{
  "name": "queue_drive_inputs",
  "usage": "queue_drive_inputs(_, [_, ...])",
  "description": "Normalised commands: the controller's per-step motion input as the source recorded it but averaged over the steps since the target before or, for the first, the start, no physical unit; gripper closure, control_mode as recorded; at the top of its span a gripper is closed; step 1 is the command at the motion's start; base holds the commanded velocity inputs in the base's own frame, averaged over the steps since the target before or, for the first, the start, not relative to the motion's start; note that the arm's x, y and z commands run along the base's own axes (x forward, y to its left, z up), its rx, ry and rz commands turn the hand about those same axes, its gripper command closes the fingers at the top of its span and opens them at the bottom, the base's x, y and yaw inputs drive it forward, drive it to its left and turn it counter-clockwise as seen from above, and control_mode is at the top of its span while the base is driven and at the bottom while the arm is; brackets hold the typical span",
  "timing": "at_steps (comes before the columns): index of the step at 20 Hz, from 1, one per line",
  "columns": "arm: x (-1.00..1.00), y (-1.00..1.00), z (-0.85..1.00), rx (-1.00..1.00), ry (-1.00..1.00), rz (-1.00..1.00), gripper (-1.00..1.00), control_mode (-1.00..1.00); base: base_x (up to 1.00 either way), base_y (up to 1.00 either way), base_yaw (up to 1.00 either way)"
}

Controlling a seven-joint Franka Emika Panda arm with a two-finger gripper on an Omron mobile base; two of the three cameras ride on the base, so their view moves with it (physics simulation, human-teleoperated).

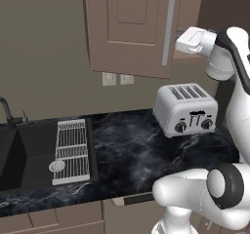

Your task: Get the candle and the beer from the cabinet and move them to the dining counter.

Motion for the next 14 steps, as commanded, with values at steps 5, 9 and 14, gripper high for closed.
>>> queue_drive_inputs(5, [-0.20, 0.64, 0.00, -0.06, 0.00, 0.11, -1.00, -1.00, 0.00, 0.00, 0.00])
queue_drive_inputs(9, [-0.36, 0.74, 0.00, -0.08, 0.00, 0.15, -1.00, -1.00, 0.00, 0.00, 0.00])
queue_drive_inputs(14, [-0.50, 0.95, 0.00, -0.12, 0.00, 0.20, -1.00, -1.00, 0.00, 0.00, 0.00])
